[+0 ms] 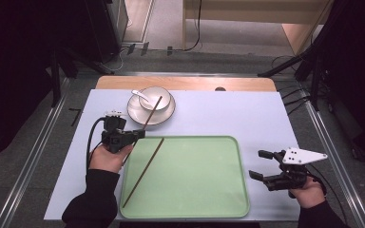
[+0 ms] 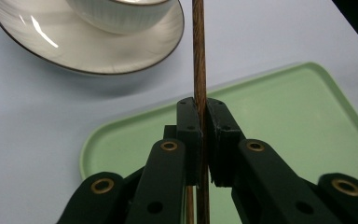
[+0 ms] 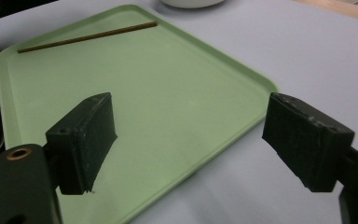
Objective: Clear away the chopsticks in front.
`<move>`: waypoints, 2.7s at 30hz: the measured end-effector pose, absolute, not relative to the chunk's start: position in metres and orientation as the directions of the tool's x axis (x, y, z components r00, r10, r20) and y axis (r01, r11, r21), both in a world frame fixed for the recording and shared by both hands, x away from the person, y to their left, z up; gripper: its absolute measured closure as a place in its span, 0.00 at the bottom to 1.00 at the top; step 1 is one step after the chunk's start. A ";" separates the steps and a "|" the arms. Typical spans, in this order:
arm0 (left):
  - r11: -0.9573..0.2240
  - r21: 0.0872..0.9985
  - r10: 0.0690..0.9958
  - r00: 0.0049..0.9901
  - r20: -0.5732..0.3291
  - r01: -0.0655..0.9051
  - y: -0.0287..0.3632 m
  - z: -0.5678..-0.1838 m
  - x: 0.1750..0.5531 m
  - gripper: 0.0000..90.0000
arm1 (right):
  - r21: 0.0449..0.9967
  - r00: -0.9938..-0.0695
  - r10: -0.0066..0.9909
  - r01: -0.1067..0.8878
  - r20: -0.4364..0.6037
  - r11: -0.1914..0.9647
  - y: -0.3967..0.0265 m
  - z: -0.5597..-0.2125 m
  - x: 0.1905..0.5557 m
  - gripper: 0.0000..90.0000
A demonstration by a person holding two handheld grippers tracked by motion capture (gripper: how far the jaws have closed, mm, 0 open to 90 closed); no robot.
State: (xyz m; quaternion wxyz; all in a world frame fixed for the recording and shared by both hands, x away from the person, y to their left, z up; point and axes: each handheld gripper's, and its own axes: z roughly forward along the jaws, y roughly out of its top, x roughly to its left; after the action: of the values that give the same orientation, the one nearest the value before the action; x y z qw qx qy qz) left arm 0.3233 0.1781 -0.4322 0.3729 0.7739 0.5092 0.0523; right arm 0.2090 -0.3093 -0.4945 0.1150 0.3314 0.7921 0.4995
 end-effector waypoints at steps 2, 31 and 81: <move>-0.212 0.627 0.825 0.482 -0.297 0.749 0.177 -0.435 0.319 0.95 | 0.868 -0.754 0.639 0.410 0.148 0.282 -0.309 -0.494 0.209 0.20; -0.250 0.526 0.816 0.469 -0.338 0.813 0.165 -0.485 0.250 0.95 | 0.867 -0.762 0.632 0.405 0.144 0.290 -0.307 -0.495 0.211 0.20; -0.318 0.554 0.762 0.555 -0.333 0.769 0.190 -0.479 0.262 0.46 | 0.868 -0.774 0.617 0.397 0.142 0.298 -0.303 -0.494 0.214 0.20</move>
State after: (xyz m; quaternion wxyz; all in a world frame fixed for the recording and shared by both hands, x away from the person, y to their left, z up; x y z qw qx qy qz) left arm 0.2619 0.1901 -0.4788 0.3444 0.8118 0.4715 -0.0051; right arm 0.2138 -0.3032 -0.4943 0.1101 0.3179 0.7981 0.4999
